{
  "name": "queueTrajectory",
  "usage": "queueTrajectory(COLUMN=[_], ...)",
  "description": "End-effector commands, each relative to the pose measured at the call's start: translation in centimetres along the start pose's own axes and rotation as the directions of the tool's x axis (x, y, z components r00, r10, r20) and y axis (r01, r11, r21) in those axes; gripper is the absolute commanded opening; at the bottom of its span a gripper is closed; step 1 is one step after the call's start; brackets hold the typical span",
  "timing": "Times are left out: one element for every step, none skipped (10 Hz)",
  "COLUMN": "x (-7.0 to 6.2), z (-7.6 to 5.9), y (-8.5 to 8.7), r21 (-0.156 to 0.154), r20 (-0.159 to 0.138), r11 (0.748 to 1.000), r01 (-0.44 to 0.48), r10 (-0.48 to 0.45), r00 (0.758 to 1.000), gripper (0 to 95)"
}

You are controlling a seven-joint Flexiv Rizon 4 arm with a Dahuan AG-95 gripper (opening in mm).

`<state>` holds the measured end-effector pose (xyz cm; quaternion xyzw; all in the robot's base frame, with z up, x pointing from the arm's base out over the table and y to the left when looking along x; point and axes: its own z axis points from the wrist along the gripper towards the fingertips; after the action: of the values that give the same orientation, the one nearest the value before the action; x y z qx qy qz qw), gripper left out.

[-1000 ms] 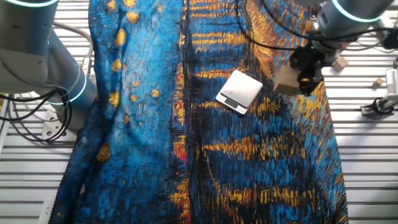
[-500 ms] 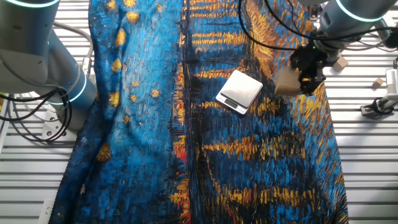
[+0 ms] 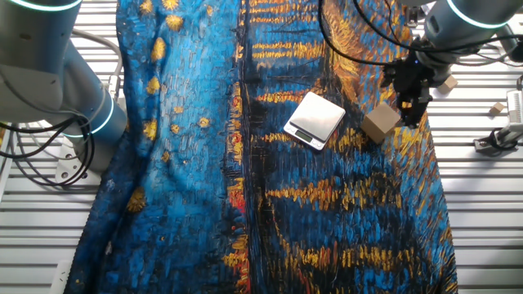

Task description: Remove the object from the scale

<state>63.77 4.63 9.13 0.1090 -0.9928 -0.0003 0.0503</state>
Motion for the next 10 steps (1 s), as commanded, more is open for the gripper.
queueTrajectory(x=[1.0,2.2,2.5,3.7,4.4,4.9,5.5,6.3,6.5,6.5], z=[-0.4,-1.0,-1.1,-1.9,-2.4,-2.7,-2.9,-3.1,-3.2,-3.3], y=[0.6,1.5,1.8,3.0,3.8,4.4,5.0,5.9,6.2,6.3], r21=[-0.008,-0.007,-0.007,-0.006,-0.006,-0.007,-0.007,-0.006,-0.007,-0.007], r20=[-0.003,-0.003,-0.003,-0.007,-0.009,-0.012,-0.015,-0.015,-0.015,-0.016], r11=[1.000,1.000,1.000,1.000,0.999,0.998,0.997,0.994,0.994,0.994], r01=[0.009,0.011,0.010,-0.017,-0.041,-0.060,-0.080,-0.111,-0.109,-0.111], r10=[-0.009,-0.011,-0.010,0.017,0.041,0.060,0.080,0.111,0.109,0.110], r00=[1.000,1.000,1.000,1.000,0.999,0.998,0.997,0.994,0.994,0.994], gripper=[95.0,95.0,76.0,57.0,57.0,38.0,19.0,0.0,0.0,0.0])
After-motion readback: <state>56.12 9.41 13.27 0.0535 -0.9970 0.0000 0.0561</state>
